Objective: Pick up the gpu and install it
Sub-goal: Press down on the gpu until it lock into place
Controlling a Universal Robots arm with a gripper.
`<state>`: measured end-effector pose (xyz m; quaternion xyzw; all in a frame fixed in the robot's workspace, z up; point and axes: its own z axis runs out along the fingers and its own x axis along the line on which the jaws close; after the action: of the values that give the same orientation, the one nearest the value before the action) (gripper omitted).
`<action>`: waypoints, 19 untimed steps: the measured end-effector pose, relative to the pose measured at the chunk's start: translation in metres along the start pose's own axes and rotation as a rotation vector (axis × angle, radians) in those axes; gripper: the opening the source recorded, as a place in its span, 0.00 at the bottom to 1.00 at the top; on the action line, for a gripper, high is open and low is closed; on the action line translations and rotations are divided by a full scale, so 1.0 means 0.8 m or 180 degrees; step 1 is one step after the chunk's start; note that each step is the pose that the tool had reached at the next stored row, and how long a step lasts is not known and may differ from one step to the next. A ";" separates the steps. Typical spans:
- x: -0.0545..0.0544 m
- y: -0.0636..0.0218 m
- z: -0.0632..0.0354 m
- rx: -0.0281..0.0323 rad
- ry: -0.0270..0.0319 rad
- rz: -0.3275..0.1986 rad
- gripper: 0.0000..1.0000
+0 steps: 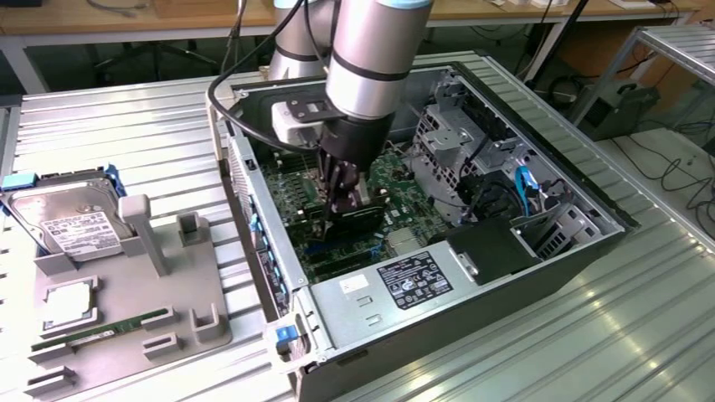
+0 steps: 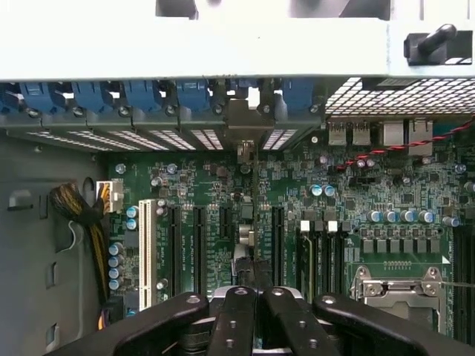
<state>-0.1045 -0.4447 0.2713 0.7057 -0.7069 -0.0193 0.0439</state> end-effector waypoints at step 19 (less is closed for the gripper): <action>0.000 -0.002 -0.010 0.0000 0.0012 0.0001 0.11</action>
<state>-0.1018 -0.4446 0.2793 0.7056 -0.7069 -0.0179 0.0452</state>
